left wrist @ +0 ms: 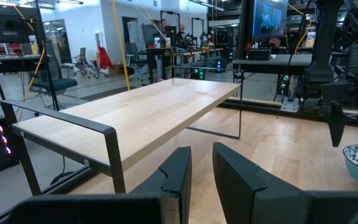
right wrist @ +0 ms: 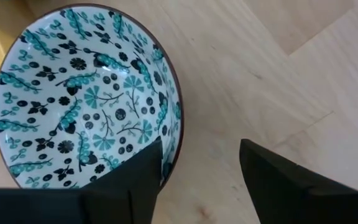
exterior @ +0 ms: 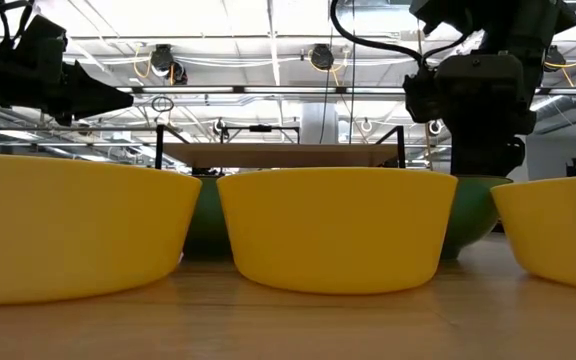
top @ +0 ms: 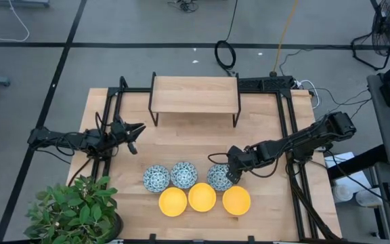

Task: Pick & Place Mini bowls
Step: Put the right blue bowl on the shelf

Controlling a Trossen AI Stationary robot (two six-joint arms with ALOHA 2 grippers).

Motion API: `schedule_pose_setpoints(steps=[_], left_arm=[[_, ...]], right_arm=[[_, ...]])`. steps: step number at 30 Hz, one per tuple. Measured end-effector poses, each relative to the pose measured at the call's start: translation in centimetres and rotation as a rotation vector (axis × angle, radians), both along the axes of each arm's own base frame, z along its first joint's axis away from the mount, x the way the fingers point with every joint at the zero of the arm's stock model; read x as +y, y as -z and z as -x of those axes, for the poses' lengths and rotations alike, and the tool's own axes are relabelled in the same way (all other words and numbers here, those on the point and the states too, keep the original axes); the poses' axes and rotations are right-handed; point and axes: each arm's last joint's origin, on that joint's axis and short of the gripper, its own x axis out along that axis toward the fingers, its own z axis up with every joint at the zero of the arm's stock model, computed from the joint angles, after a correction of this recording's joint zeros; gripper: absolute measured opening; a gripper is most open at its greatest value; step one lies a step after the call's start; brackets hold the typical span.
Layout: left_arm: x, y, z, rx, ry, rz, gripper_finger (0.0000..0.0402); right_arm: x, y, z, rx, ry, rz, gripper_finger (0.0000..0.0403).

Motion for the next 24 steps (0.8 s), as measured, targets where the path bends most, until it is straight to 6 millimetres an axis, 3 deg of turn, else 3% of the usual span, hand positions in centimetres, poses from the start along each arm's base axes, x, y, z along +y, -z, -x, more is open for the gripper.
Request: schedule_pose_setpoints(steps=[13,24], left_arm=[[0.0,0.0,0.0,0.000,0.000,0.000,0.0072],[0.0,0.0,0.0,0.000,0.000,0.000,0.0072]], right_arm=[[0.0,0.0,0.0,0.005,-0.026,-0.012,0.0118],[-1.5,0.0,-0.3,0.008,-0.066,0.036,0.0034]])
